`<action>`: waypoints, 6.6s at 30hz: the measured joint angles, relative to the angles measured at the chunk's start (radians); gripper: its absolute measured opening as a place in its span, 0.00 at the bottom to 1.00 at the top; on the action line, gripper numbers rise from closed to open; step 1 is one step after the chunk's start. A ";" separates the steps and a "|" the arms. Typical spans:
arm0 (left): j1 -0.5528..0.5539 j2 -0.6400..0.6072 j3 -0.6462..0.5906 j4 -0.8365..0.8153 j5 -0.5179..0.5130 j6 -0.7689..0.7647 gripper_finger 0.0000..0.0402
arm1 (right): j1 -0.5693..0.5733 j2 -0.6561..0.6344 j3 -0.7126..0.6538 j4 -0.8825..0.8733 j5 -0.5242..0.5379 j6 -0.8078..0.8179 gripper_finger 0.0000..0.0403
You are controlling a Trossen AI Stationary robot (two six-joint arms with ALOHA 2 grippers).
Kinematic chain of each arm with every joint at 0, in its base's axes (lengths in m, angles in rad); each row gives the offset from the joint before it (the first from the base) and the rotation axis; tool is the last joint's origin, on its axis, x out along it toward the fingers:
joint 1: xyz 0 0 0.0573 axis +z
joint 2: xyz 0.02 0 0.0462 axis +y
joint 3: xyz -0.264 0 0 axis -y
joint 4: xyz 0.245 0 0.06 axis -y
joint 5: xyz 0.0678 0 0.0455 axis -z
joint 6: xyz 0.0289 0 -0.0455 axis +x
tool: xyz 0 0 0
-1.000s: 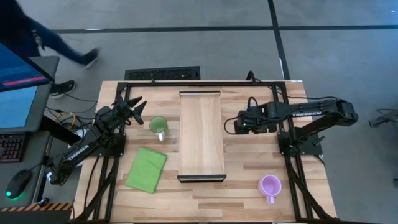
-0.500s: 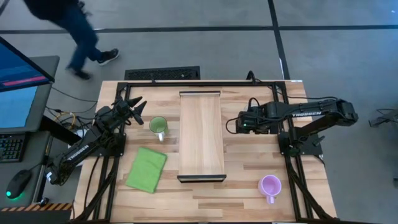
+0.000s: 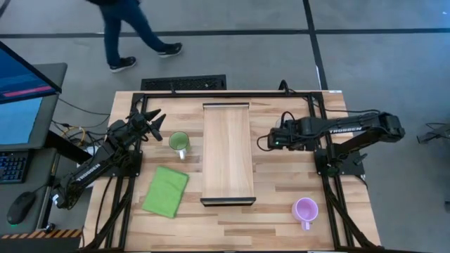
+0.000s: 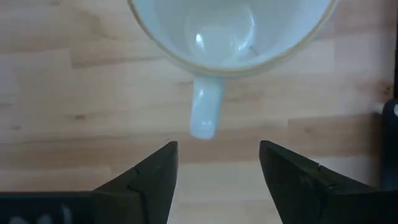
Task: Stack small to large cups/mugs on shelf
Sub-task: Put the light green mug on the shelf
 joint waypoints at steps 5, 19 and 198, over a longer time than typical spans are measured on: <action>0.000 0.000 0.000 0.000 0.000 0.000 0.39 | -0.004 0.000 -0.030 0.047 0.020 0.001 0.62; 0.000 0.000 0.000 0.000 0.000 -0.002 0.39 | -0.016 0.000 -0.031 0.067 0.076 -0.001 0.62; 0.000 0.000 0.000 0.000 0.000 -0.002 0.39 | -0.012 0.146 0.410 -0.249 0.229 -0.552 0.17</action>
